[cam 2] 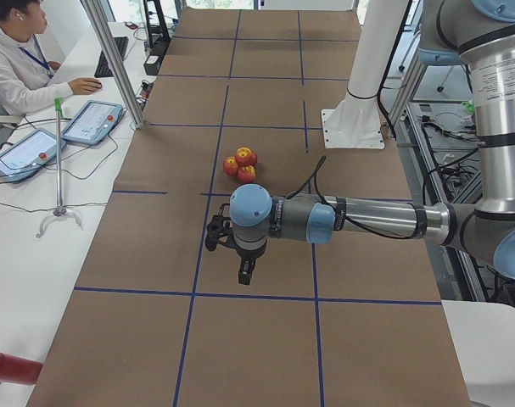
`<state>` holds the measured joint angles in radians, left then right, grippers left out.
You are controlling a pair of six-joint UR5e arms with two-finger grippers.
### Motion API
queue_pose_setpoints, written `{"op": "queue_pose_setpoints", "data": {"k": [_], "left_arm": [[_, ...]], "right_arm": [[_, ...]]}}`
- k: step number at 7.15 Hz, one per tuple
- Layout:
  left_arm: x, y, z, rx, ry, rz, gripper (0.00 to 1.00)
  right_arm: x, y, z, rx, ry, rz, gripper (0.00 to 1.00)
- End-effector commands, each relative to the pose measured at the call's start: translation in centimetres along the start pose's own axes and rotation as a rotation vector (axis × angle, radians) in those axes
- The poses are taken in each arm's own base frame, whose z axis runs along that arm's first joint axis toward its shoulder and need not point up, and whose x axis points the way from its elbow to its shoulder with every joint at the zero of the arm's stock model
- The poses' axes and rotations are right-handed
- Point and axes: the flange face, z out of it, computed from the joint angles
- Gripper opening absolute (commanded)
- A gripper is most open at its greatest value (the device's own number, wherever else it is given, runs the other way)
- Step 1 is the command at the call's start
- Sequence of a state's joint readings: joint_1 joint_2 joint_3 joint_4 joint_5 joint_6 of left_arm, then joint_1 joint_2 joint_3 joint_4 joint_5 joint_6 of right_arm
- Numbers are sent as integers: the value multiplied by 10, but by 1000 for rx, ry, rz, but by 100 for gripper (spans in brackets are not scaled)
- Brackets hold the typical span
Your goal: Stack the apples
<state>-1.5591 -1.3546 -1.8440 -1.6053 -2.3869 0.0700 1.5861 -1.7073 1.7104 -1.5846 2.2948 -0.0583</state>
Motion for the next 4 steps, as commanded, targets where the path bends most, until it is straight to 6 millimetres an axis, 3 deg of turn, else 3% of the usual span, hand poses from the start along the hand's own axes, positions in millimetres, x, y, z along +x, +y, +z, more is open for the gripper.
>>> {"op": "queue_pose_setpoints", "data": {"k": [1,4], "left_arm": [[-10,1,1,-11,-20,-25,100],[-6,0,2,-10,16,-34,100]], "right_arm": [[0,0,0,0,0,0,100],[0,0,0,0,0,0,100]]}}
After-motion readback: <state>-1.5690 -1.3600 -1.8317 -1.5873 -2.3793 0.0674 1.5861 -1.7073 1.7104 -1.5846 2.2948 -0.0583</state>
